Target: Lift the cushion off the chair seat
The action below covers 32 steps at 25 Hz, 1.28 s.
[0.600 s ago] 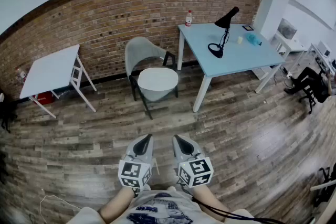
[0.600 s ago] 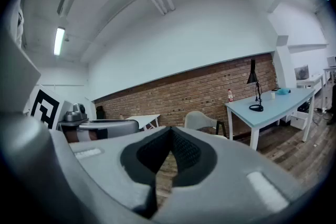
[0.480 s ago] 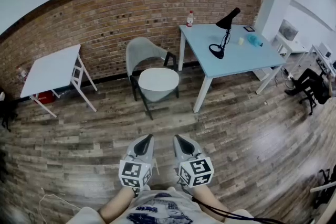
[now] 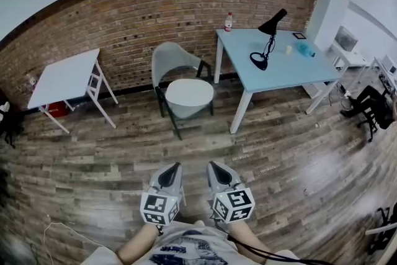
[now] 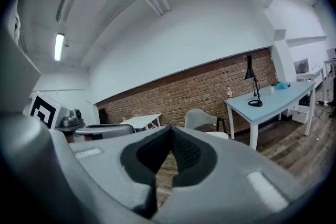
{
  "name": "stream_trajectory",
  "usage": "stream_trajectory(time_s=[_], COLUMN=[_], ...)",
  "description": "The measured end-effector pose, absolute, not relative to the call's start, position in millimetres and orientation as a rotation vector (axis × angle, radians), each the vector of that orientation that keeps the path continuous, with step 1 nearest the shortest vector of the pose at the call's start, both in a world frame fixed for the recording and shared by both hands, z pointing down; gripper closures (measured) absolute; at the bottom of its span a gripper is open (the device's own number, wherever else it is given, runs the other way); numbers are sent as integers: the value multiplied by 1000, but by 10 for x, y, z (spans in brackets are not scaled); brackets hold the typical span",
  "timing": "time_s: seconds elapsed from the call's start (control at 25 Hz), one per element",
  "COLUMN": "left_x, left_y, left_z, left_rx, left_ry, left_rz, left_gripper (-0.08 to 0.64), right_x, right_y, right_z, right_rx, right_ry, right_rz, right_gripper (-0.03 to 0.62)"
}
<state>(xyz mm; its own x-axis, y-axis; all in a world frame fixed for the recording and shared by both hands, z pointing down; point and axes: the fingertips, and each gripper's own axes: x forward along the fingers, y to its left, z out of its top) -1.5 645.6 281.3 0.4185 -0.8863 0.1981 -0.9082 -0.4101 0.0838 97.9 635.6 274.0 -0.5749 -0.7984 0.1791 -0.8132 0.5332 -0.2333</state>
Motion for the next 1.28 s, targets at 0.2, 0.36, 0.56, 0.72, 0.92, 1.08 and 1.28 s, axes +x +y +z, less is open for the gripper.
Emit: stream_trajectory(time_s=[0.2, 0.36, 0.56, 0.72, 0.92, 1.08, 1.28], left_x=[-41, -78, -185, -309, -671, -1036, -1360], left_y=[6395, 6240, 5829, 5355, 4685, 4189, 3711], left_z=[2872, 2926, 3039, 3073, 3079, 3054, 3089], left_rx=[2478, 2478, 2479, 2489, 2491, 2481, 2473], left_ry=[-1599, -1595, -1555, -1518, -1483, -1493, -1477], left_rz=[208, 213, 200, 187, 172, 175, 173], left_gripper=[568, 569, 568, 568, 569, 569, 568], right_x=[950, 908, 803, 662, 323, 32, -254], right_y=[6311, 6165, 5806, 5384, 4744, 4282, 3801], right_z=[2795, 2880, 2987, 3019, 2997, 2952, 2959], right_rx=[1402, 1399, 1416, 1434, 1468, 1481, 1504], right_ry=[-2713, -2703, -2664, -2630, -2598, -2582, -2557], right_rz=[481, 502, 510, 512, 502, 497, 504], right_gripper=[594, 594, 594, 594, 594, 594, 594])
